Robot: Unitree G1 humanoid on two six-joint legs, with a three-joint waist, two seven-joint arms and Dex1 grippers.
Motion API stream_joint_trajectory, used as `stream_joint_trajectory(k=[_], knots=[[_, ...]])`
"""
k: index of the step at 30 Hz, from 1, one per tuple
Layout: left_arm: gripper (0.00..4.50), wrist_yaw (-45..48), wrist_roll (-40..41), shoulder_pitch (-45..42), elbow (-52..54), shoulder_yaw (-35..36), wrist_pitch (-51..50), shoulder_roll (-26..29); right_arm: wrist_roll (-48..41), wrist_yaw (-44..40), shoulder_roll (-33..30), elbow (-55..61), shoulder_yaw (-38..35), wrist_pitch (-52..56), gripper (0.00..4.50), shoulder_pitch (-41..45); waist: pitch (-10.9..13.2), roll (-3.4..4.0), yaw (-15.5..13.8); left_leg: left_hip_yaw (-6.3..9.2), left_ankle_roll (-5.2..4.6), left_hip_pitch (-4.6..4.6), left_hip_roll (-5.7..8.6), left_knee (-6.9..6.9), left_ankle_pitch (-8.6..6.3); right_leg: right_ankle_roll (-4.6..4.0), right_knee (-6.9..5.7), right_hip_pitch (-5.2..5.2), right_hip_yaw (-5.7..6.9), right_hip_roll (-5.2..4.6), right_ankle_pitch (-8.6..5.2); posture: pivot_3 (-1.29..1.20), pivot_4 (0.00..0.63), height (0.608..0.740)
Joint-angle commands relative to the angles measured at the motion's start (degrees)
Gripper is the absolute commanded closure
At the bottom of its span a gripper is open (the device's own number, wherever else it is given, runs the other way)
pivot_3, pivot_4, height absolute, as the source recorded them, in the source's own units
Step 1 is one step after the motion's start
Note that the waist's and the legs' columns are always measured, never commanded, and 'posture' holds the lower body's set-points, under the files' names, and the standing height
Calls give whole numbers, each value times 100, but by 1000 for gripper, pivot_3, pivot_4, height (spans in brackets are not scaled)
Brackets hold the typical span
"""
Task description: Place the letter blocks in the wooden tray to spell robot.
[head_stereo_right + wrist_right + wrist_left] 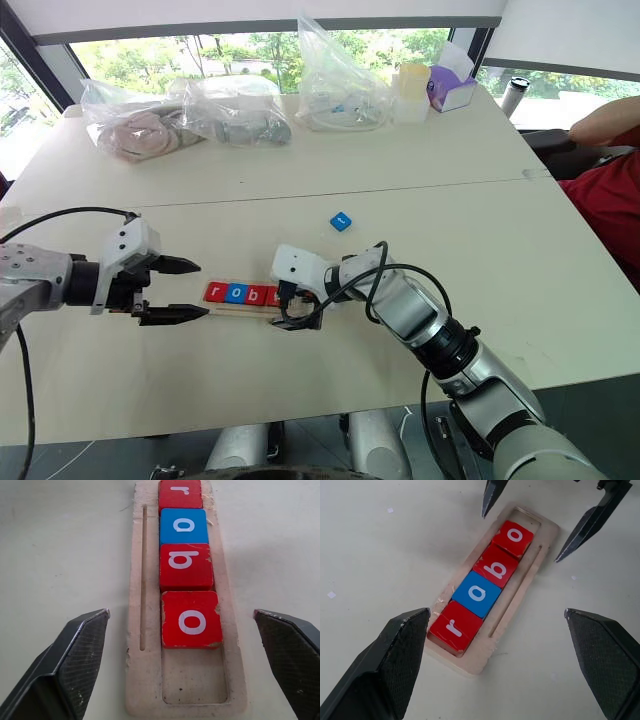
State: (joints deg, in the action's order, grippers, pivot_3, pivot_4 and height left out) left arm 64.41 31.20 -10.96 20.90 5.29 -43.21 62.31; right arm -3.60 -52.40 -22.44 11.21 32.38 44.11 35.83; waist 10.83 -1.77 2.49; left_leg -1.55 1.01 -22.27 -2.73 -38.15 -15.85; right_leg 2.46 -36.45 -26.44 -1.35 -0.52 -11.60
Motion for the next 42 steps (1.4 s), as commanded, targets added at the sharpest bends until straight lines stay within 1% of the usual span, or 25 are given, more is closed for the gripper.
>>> stream_joint_trajectory(k=[1, 5, 7, 8, 9, 11, 13, 14, 17, 19, 24, 26, 33, 35, 37, 39, 41, 42], knots=[[0, -37, -21, -75, 35, 42, 75, -17, -82, 62, 70, 247, -119, -8, 53, 50, 0, 0, 0, 0, 0, 0, 0, 0, 0, 0, 0, 0, 0, 0, 0, 0, 150, 740], [0, -53, -14, -101, 29, 31, 70, -45, -106, 127, 101, 213, -195, -13, 53, 92, 0, 0, 1, 0, 0, 0, 0, 0, 0, 0, 0, 0, 0, 0, 0, 0, 150, 740], [0, -63, -16, -114, 31, 32, 69, -54, -158, 141, 67, 106, -389, -36, 53, 164, 0, 0, -1, 0, 0, 0, 0, 0, 0, 0, 0, 0, 0, 0, 0, 0, 150, 740], [0, -67, -14, -119, 34, 41, 73, -56, -231, 175, 73, 8, -604, -97, 53, 211, 0, 0, -1, 0, 0, 0, 0, 0, 0, 0, 0, 0, 0, 0, 0, 0, 150, 740], [0, -107, 30, -161, 31, 88, 60, -104, -390, 235, 95, -157, -982, -89, 53, 310, 0, 0, -1, 0, 0, 0, 0, 0, 0, 0, 0, 1, 0, 0, 0, 0, 150, 740], [0, -325, 221, -407, -36, 268, 37, -394, -624, 547, 133, -605, -1807, -142, 53, 545, 0, 0, -14, -1, 0, 0, 1, -1, 0, 0, 0, 1, 0, -1, 1, 0, 150, 740], [0, -579, 488, -745, -118, 435, -122, -744, -632, 852, 85, -1011, -2251, -291, 53, 660, -4, -8, -67, 2, 1, -2, 3, -7, 1, -1, 0, 7, 0, -2, 3, 0, 150, 740], [0, -636, 541, -841, -136, 461, -153, -839, -588, 963, 71, -1167, -2341, -378, 53, 672, -8, -13, -68, 3, 1, -2, 3, -8, 1, -8, 1, 9, 1, -2, 8, 0, 150, 740], [0, -841, 529, -1071, -246, 425, -132, -1061, -380, 1344, 114, -1698, -2463, -654, 53, 679, -10, -16, -36, 2, 1, 0, 3, -2, 1, -13, 8, 12, 1, -2, 11, 0, 150, 740], [0, -933, 451, -1205, -365, 347, -32, -1200, -279, 1549, 172, -2147, -2508, -908, 53, 665, -9, -15, 7, 2, 1, -1, 3, 5, 1, 3, 9, 9, -1, -1, 22, 0, 150, 740], [0, -1137, 379, -1469, -579, 227, 113, -1582, -219, 1748, 359, -3164, -2528, -1444, 53, 684, -9, -15, 13, 2, 1, -3, 2, 10, 1, 7, 7, 3, -3, 2, 26, 0, 150, 740], [0, -1222, 354, -1473, -577, 189, 138, -1722, -248, 1790, 463, -3405, -2574, -1564, 53, 712, -9, -15, 12, 3, 1, -2, 2, 10, 1, 6, 7, 5, -2, 2, 26, 0, 150, 740], [0, -1275, 300, -1300, -517, 170, 113, -1748, -109, 1870, 604, -4182, -2523, -2164, 53, 747, -9, -15, 10, 2, 1, -1, 2, 8, 1, 11, 7, 8, -5, 1, 29, 0, 150, 740], [0, -1246, 229, -1212, -537, 141, 139, -1674, -110, 1805, 625, -4334, -2520, -2352, 562, 801, -9, -15, 20, 1, 1, 4, 2, 7, 1, 11, 7, 13, -6, 1, 29, 0, 150, 740], [0, -1213, 201, -1137, -521, 133, 152, -1610, -175, 1747, 650, -4141, -2530, -2278, 1275, 836, -9, -15, 17, 0, 1, 9, 2, 6, 1, 11, 7, 16, -7, 1, 29, 0, 150, 740], [0, -1209, 197, -1092, -497, 132, 151, -1606, -192, 1690, 651, -3964, -2509, -2155, 2427, 798, -9, -14, 10, 3, 1, 8, 2, 7, 1, 10, 6, 14, -7, 2, 29, 0, 150, 740], [0, -1215, 177, -1061, -481, 119, 163, -1623, -180, 1679, 653, -3824, -2492, -2036, 3352, 738, -9, -14, 9, 3, 1, 7, 1, 7, 1, 10, 6, 14, -6, 2, 30, 0, 150, 740], [0, -1217, 172, -1050, -473, 112, 162, -1630, -167, 1693, 655, -3757, -2493, -1989, 3336, 716, -9, -14, 8, 3, 1, 6, 1, 7, 1, 11, 6, 14, -6, 2, 30, 0, 150, 740]])
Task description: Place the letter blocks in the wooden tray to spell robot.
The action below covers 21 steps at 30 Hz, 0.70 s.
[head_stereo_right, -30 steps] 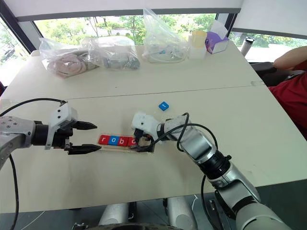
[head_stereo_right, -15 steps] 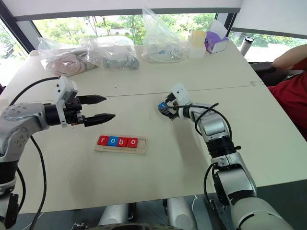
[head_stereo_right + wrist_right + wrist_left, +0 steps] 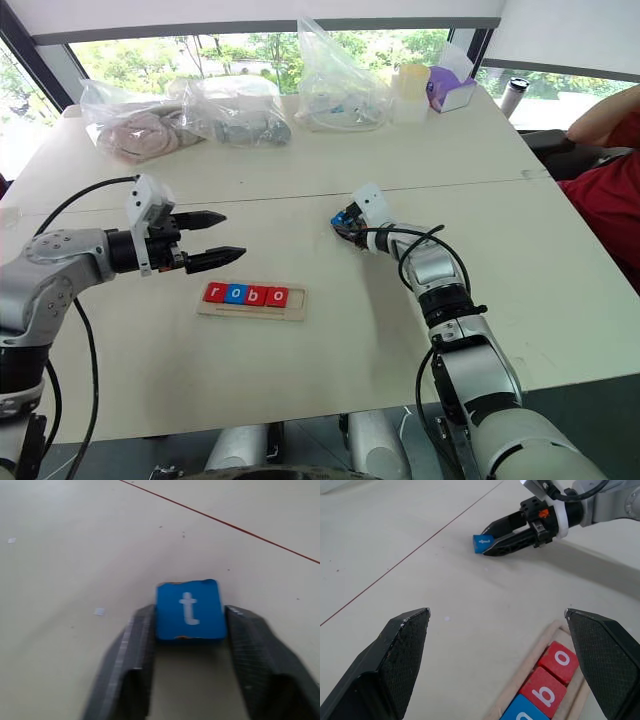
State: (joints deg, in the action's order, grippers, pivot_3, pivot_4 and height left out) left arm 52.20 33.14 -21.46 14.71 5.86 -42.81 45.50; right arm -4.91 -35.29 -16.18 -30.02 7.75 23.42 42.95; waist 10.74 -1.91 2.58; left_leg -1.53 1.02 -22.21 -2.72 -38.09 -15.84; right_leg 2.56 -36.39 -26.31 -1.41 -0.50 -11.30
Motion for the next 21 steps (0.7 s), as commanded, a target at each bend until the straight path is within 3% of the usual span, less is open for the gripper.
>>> stream_joint_trajectory(k=[1, 6, 10, 12, 16, 21], knots=[[0, 5, -19, 5, 158, 53, 111, 49, -42, 2, 33, 453, -49, 154, 3336, -17, 0, 0, -1, 0, 0, -1, 0, 0, 0, 0, 0, 0, 0, -1, 0, 0, 150, 740], [0, 19, -44, 78, 246, 14, 105, 90, -129, 501, -73, 1566, -413, 1069, 3336, -306, 1, 1, -10, 0, 0, -6, 0, 0, 0, 0, 1, -4, 0, -1, 0, 0, 150, 740], [0, -98, -332, 103, 432, -254, 360, 20, -307, 1306, -19, 4306, -974, 2995, 3336, -1314, -1, 2, -75, 5, 0, -16, 1, 1, 0, 5, 2, -10, 2, -4, -3, 0, 150, 740], [0, -220, -422, 31, 457, -372, 442, -129, -282, 1609, 77, 5140, -1002, 3787, 3336, -1664, -2, 4, -129, 7, 1, -15, 1, 2, 0, 8, 4, -9, 5, -4, -5, 0, 150, 740], [0, -196, -552, -123, 420, -651, 566, -303, -338, 2300, 970, 6510, -1370, 5458, 3336, -2121, -2, 4, -127, -1, 1, -8, 0, 1, 0, -9, 5, -10, 1, -1, -14, 0, 150, 740], [0, -28, -342, -380, 195, -667, 493, -502, -241, 2818, 2032, 7272, -1503, 6815, 3336, -2147, -2, 5, -140, 10, 5, 3, -1, -1, 3, -19, 0, -5, 5, 5, -11, 0, 150, 740]])
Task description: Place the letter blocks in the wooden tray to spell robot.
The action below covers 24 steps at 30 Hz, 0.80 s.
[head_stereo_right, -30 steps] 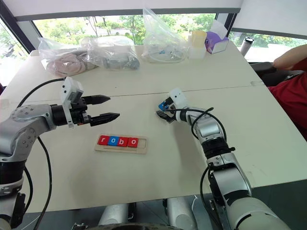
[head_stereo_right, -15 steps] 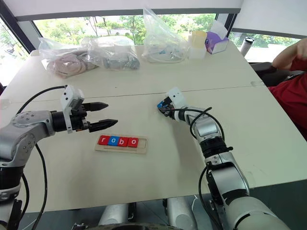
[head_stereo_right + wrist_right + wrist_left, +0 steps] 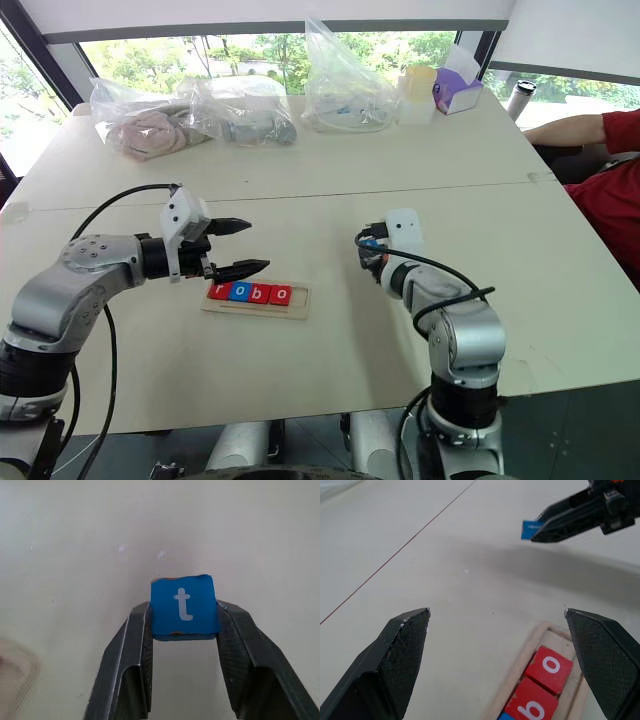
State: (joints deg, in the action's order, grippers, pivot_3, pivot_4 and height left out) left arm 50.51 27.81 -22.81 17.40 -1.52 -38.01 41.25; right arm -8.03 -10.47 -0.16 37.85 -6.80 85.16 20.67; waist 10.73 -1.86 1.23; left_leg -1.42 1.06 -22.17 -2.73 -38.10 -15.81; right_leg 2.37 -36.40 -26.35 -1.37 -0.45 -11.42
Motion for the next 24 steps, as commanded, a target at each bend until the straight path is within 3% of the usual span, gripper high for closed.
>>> stream_joint_trajectory(k=[1, 5, 11, 12, 14, 20, 24], knots=[[0, 203, 212, -348, -172, 79, 12, -97, 103, 456, 572, 496, 37, 717, 3336, 14, -1, 1, -6, 0, 0, 0, 0, -1, 0, 0, 0, 1, 1, 0, 0, 0, 150, 740], [0, 353, 109, -554, -477, 36, 114, -102, 69, 577, 534, 308, 381, 734, 3336, -196, -1, 1, -3, 1, 0, -5, 2, -2, 0, 0, 7, 1, 3, -3, -1, 0, 150, 740], [0, 436, 68, -581, -532, 37, 140, -86, -34, 476, 182, 228, 478, 734, 331, -182, -1, 0, 6, -1, 0, -18, 3, -1, 0, 5, 20, 0, 3, -6, -3, 0, 150, 740], [0, 450, 67, -574, -530, 52, 137, -72, -86, 405, 145, 273, 403, 708, 19, -96, -1, 0, 5, 0, 0, -18, 3, 0, 0, 6, 19, 0, 3, -6, -5, 0, 150, 740], [0, 490, 49, -535, -528, 91, 135, -14, -396, -47, -90, 379, 123, 409, 19, 191, -1, 1, 3, 2, 0, -17, 3, 0, 0, 10, 19, -1, 4, -5, -7, 0, 150, 740], [0, 681, 104, -384, -425, 140, 41, 200, -1543, -2310, -2364, 219, 40, -978, 19, 331, 1, 4, -5, 1, 0, -14, 4, -2, 0, 14, 25, 6, 4, -7, -7, 0, 150, 740], [0, 721, 78, -343, -435, 164, 72, 262, -1148, -3981, -4174, -724, 470, -3507, 19, 109, 3, 1, -13, 0, -1, -16, 9, 8, -1, 24, 30, 5, 4, -8, -15, 0, 150, 740]])
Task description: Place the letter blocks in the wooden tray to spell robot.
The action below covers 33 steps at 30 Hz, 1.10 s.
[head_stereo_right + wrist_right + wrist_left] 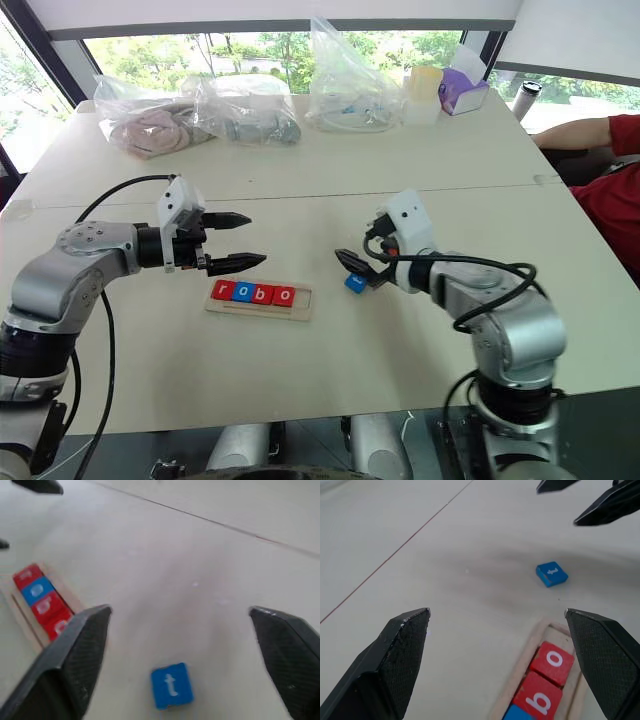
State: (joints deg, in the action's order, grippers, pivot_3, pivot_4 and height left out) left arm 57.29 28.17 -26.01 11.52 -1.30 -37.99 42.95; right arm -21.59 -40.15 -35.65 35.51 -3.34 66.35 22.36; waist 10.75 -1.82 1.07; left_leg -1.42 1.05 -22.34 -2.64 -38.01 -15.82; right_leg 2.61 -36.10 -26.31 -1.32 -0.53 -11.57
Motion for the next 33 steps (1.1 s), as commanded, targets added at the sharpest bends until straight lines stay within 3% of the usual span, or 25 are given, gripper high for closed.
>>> stream_joint_trajectory(k=[1, 5, 10, 24, 29, 33], knots=[[0, 61, 44, -12, 158, 139, 64, 113, 361, -1345, -940, -942, 241, -2211, 19, -77, 1, -4, 12, 0, 0, 0, 0, -1, 0, 0, 2, 1, -1, 0, 0, 0, 150, 740], [0, 80, 8, 56, 250, 87, 73, 186, 1139, -2397, -1438, -2775, 972, -4818, 19, 124, 2, -6, 51, -7, 0, 9, 1, -3, 0, 1, 2, 6, -6, 1, 0, 0, 150, 740], [0, -30, 84, 181, 429, 166, -11, 182, 1646, -2956, -1125, -4211, 1624, -6566, 19, 651, 2, -6, 149, -5, 0, 9, 0, -5, 0, -1, -6, 5, -6, 2, 2, 0, 150, 740], [0, -242, 145, 378, 684, 298, -152, 198, 2172, -3799, -12, -6908, 2266, -8265, 19, 2075, 3, -4, 143, -8, 0, 10, -1, -17, 0, -10, -9, 11, -9, 1, 12, 0, 150, 740], [0, -346, 181, 480, 777, 308, -169, 192, 2420, -3676, 376, -7632, 2353, -8662, 19, 2403, 2, -4, 166, -7, 0, 22, -4, -13, 0, -10, -13, 17, -10, 3, 24, 0, 150, 740], [0, -422, 205, 530, 837, 303, -189, 176, 2542, -3587, 555, -8011, 2313, -8867, 19, 2595, 3, -4, 162, -7, 0, 81, -6, -5, 0, -15, -13, 72, -10, 5, 13, 0, 150, 740]])
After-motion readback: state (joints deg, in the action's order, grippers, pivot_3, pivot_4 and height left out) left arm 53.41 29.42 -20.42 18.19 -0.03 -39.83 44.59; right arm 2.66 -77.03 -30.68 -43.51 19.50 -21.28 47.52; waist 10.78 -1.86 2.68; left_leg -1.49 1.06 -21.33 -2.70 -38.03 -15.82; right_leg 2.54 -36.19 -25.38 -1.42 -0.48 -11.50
